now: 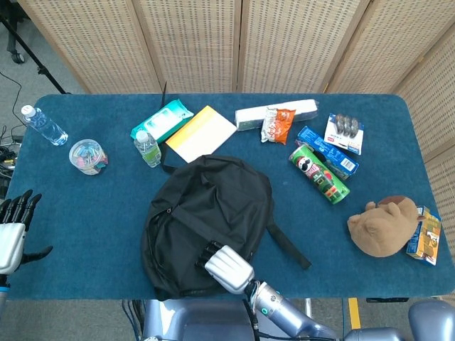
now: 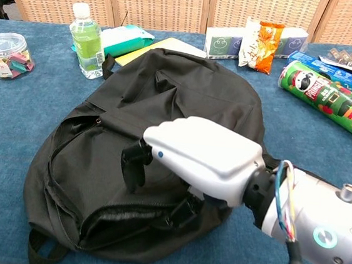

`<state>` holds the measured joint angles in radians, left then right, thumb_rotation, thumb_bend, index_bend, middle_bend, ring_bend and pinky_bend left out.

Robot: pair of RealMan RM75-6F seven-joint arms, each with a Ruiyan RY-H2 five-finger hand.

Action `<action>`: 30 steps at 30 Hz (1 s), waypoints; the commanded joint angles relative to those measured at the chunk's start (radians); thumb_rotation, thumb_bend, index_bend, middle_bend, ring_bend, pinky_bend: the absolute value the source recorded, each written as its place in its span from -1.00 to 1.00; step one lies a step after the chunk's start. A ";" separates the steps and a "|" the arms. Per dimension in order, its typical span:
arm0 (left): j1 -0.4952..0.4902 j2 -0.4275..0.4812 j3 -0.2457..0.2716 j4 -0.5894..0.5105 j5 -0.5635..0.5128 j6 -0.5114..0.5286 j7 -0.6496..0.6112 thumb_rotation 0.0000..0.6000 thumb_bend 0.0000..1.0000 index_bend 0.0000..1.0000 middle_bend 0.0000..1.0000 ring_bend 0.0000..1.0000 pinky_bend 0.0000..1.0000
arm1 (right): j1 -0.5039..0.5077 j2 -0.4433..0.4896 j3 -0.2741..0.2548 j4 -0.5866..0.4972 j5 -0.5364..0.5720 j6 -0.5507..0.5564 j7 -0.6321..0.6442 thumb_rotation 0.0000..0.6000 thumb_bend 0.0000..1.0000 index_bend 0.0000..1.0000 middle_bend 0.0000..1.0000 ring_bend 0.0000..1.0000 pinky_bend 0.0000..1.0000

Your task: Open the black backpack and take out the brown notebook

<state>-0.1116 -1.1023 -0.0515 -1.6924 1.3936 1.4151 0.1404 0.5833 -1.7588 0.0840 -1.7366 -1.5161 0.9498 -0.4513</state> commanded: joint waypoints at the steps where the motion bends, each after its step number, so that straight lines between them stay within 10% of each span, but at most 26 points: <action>1: 0.000 0.000 0.000 0.000 -0.001 0.000 0.000 1.00 -1.00 -1.00 -1.00 -1.00 -1.00 | -0.008 -0.027 0.001 0.026 -0.008 0.037 0.023 1.00 -0.19 0.33 0.26 -0.03 -0.26; 18: -0.002 0.003 0.000 -0.001 -0.004 -0.008 -0.009 1.00 -1.00 -1.00 -1.00 -1.00 -1.00 | -0.054 -0.163 0.196 -0.112 0.518 0.181 -0.026 1.00 0.00 0.41 0.33 0.01 -0.21; 30: -0.006 -0.006 0.008 -0.001 -0.001 -0.015 0.011 1.00 -1.00 -1.00 -1.00 -1.00 -1.00 | -0.027 -0.128 0.328 -0.105 0.632 0.220 0.030 1.00 0.09 0.42 0.34 0.01 -0.21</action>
<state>-0.1170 -1.1074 -0.0447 -1.6931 1.3927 1.4013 0.1499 0.5496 -1.8993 0.3986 -1.8539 -0.8893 1.1826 -0.4398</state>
